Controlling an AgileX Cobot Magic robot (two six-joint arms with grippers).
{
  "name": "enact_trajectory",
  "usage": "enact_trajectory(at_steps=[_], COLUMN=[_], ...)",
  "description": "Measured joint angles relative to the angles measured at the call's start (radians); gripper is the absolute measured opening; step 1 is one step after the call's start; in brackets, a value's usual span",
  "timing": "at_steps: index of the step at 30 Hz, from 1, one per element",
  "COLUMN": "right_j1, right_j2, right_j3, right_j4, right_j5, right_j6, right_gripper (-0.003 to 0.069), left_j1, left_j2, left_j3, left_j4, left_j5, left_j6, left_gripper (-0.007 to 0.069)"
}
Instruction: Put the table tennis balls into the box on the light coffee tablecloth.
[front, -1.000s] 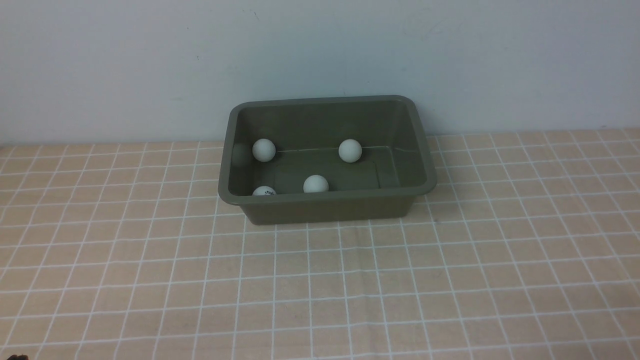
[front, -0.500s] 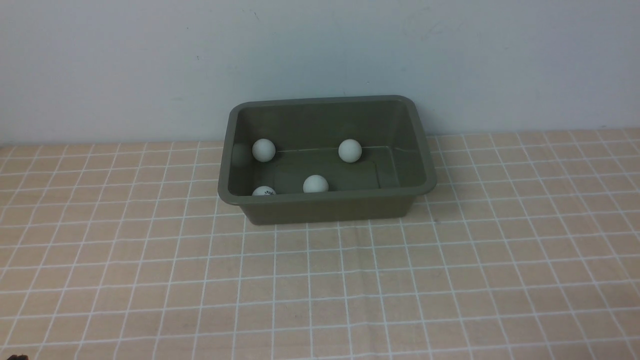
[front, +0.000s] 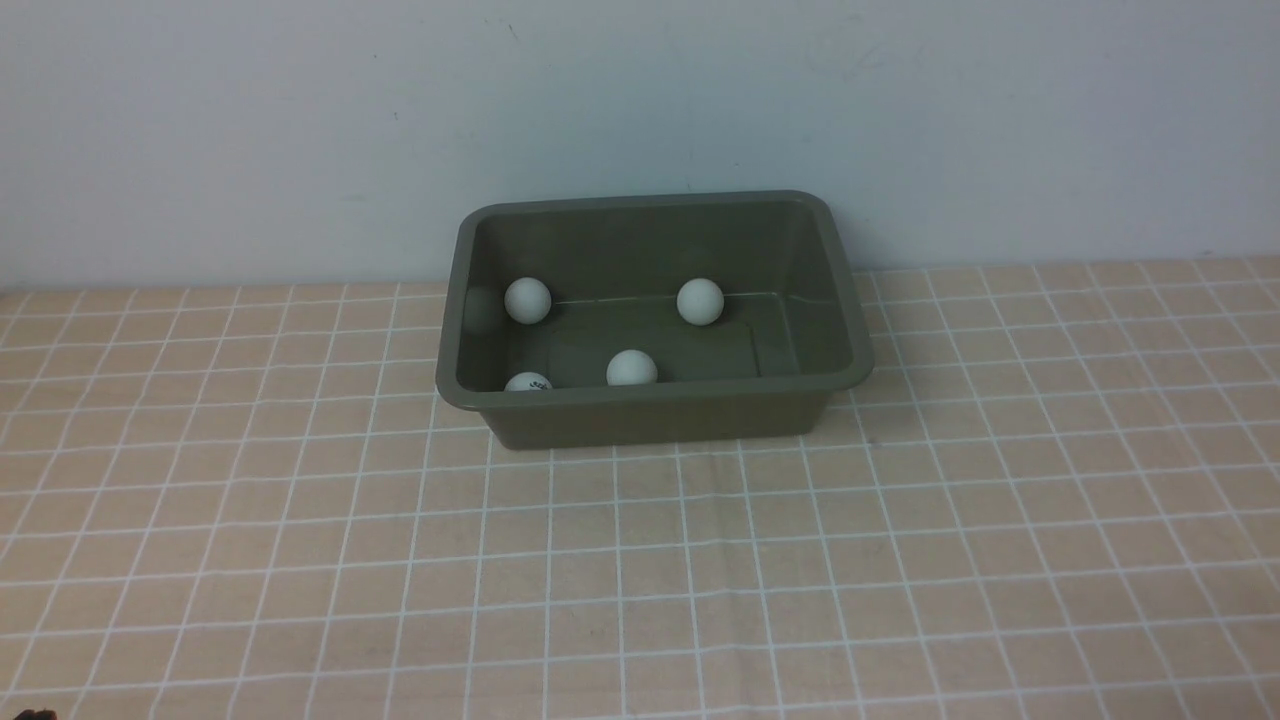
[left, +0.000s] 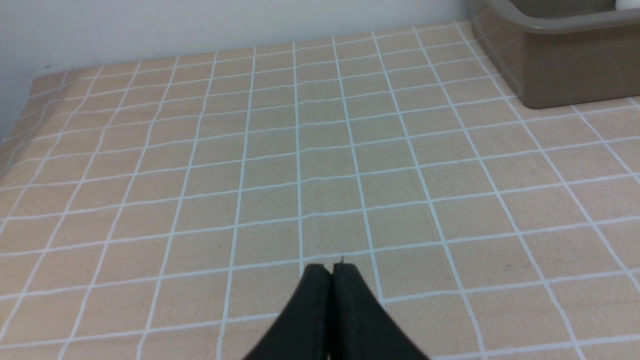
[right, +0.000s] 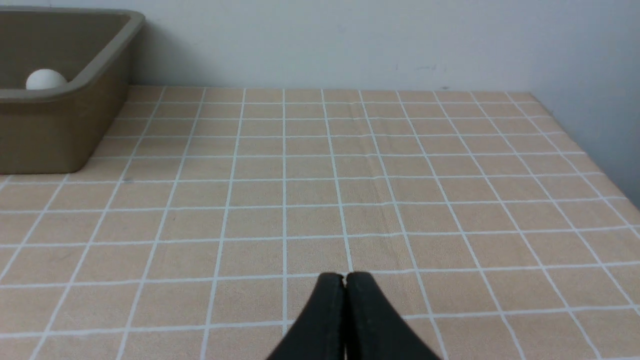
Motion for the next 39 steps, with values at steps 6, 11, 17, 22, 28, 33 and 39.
enact_trajectory(at_steps=[6,11,17,22,28,33,39], right_j1=[0.000,0.000,0.000,0.000,0.000,0.000,0.000], right_j2=[0.000,0.000,0.000,0.000,0.000,0.000,0.000], right_j3=[0.000,0.000,0.000,0.000,0.000,0.000,0.000], right_j4=[-0.001,0.000,0.003,0.005,0.005,0.005,0.005], right_j5=[0.000,0.000,0.000,0.000,0.000,0.000,0.000], right_j6=[0.003,-0.015,-0.038,-0.038,-0.038,-0.038,-0.038], right_gripper=[-0.0014,-0.0014,-0.0014,-0.0014,-0.0014,-0.0014,-0.0014], left_j1=[0.000,0.000,0.000,0.000,0.000,0.000,0.000], left_j2=[0.000,0.000,0.000,0.000,0.000,0.000,0.000], left_j3=[0.000,0.000,0.000,0.000,0.000,0.000,0.000], left_j4=[0.000,0.000,0.000,0.000,0.000,0.000,0.000], left_j5=[0.000,0.000,0.000,0.000,0.000,0.000,0.000], left_j6=[0.000,0.000,0.000,0.000,0.000,0.000,0.000], left_gripper=[-0.0069,-0.0069,-0.0069,-0.0069,-0.0069,-0.0069,-0.0069])
